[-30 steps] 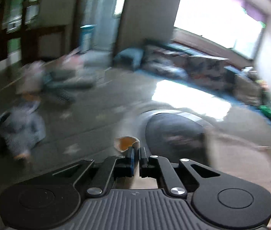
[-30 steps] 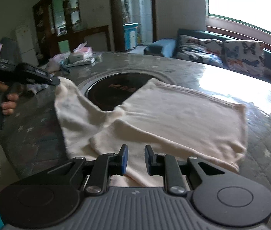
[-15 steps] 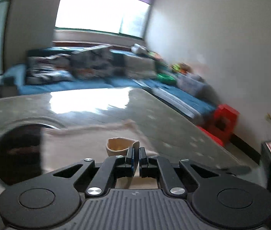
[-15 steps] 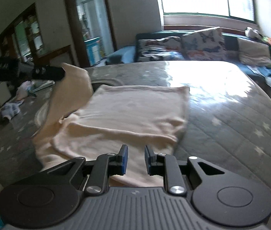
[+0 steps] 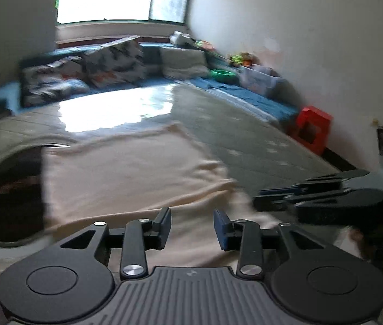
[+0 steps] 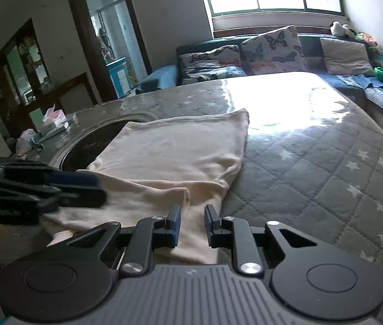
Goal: Fold clothes
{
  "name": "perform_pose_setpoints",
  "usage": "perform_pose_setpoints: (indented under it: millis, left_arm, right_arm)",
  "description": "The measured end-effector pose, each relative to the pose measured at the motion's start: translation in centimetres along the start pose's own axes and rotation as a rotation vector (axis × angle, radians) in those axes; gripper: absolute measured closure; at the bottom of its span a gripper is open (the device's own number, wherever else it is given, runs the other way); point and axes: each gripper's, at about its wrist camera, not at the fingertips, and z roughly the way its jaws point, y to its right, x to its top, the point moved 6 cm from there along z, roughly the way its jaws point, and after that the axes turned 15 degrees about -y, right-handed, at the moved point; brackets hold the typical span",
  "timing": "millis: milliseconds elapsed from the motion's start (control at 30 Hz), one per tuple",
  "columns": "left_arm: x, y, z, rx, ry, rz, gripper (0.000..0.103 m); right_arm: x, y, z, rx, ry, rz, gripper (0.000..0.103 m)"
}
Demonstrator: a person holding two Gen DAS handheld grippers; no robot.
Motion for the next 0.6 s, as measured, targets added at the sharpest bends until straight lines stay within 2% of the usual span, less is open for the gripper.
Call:
perform_pose_setpoints:
  millis: [167, 433, 467, 500, 600]
  left_arm:
    - [-2.6, -4.1, -0.9, 0.114, -0.03, -0.051, 0.063]
    - [-4.2, -5.7, 0.2, 0.134, -0.066, -0.076, 0.063]
    - [-4.1, -5.8, 0.1, 0.131, -0.062, -0.075, 0.063]
    - [-4.0, -5.9, 0.1, 0.127, -0.057, -0.073, 0.063]
    - [-3.5, -6.2, 0.1, 0.123, -0.045, -0.072, 0.063]
  right_arm:
    - [0.6, -0.8, 2.2, 0.014, -0.026, -0.007, 0.083]
    - [1.2, -1.3, 4.4, -0.007, -0.058, -0.019, 0.082]
    - [1.3, -1.4, 4.3, -0.012, -0.057, -0.022, 0.085]
    - [1.4, -1.4, 4.3, -0.017, -0.056, -0.025, 0.094]
    - [1.9, -1.7, 3.7, -0.04, -0.037, -0.044, 0.099]
